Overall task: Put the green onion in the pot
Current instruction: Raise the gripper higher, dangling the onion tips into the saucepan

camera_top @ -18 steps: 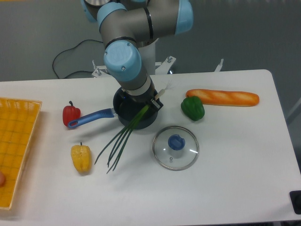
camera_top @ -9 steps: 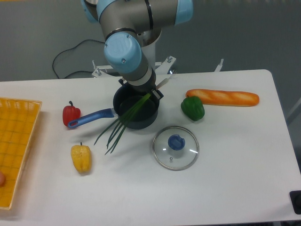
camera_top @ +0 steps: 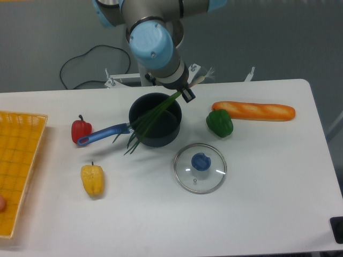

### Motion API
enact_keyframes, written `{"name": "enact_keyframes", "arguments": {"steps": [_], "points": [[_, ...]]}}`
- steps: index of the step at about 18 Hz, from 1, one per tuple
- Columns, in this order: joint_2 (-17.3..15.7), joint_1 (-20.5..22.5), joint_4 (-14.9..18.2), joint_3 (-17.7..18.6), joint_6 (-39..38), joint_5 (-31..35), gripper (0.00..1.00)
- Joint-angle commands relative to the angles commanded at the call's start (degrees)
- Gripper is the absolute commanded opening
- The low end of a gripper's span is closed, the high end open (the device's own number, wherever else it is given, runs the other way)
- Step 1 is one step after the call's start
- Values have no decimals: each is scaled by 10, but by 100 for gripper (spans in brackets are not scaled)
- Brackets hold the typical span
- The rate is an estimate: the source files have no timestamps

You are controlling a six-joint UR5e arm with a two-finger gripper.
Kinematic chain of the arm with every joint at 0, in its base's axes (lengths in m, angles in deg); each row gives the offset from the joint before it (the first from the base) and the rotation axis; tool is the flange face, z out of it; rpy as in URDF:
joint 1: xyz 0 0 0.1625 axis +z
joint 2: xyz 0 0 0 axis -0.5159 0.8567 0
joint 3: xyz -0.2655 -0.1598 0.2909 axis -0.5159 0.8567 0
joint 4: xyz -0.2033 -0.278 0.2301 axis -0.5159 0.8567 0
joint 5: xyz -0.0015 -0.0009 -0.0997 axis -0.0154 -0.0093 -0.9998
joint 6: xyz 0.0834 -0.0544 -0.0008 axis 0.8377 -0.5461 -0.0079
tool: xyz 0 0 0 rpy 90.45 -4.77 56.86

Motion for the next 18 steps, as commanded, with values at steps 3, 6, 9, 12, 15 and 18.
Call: {"name": "enact_keyframes", "arguments": {"steps": [3,6,9,12,15,18], "points": [[-2,0,14,-1,25,50,10],[-13,1,28,-4,31,62,10],[-25,3,35,-6,38,63,10],[-33,-1,39,-5,38,83,10],[-39,-3,40,-1,38,96,10],[-43,-5,40,4,38,114,10]]}}
